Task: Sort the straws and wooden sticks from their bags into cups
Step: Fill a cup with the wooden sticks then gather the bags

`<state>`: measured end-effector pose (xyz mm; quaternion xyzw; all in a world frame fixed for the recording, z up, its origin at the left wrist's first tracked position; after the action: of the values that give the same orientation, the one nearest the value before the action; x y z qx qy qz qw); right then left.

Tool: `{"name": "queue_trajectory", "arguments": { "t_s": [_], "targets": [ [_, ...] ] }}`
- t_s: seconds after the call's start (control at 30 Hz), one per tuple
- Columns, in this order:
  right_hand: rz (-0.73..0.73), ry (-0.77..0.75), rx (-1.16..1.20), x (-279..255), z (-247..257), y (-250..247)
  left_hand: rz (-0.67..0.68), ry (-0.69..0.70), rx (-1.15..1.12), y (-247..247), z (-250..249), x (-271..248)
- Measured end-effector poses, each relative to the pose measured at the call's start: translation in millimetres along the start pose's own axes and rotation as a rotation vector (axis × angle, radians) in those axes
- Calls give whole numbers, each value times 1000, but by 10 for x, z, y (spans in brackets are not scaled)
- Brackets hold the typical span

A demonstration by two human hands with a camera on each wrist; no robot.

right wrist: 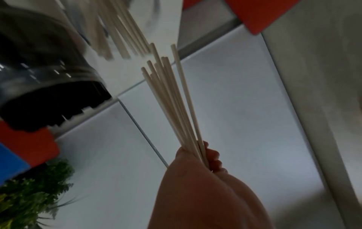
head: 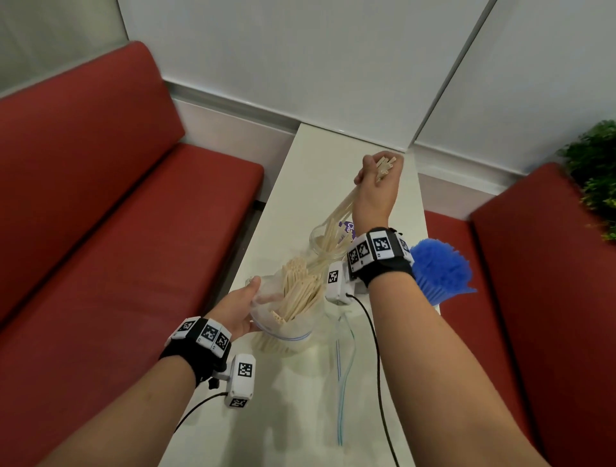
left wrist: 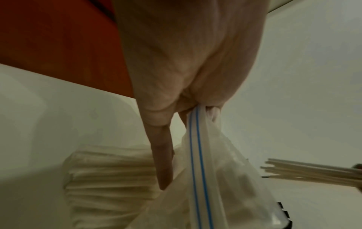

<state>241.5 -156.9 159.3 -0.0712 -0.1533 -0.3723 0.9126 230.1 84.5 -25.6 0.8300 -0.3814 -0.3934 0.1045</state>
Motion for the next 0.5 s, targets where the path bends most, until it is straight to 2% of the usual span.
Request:
{"name": "queue_trajectory", "arguments": {
  "t_s": [0.2,0.33,0.4,0.5],
  "targets": [
    [47,194,-141,-113,-848,73,55,16,-5,-98,26,64],
    [120,276,-149,-233,-1170,92,74,25,-12,-144,38,81],
    [139,275,-191,-240,-1217,91,87,18,2,-154,23,85],
    [182,148,-313,-227,-1180,84,100,17,29,-167,-2,86]
  ]
}}
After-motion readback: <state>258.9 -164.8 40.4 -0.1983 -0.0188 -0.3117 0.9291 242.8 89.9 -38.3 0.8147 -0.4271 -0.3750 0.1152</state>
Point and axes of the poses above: each hand's wrist, its own x-axis towards the middle knuckle, its own y-axis out of the palm, z = x × y, the point moved 2 cm from there along x, towards the middle knuckle, and after that the axes turned 11 degrees about z, right-handed, at the moved point
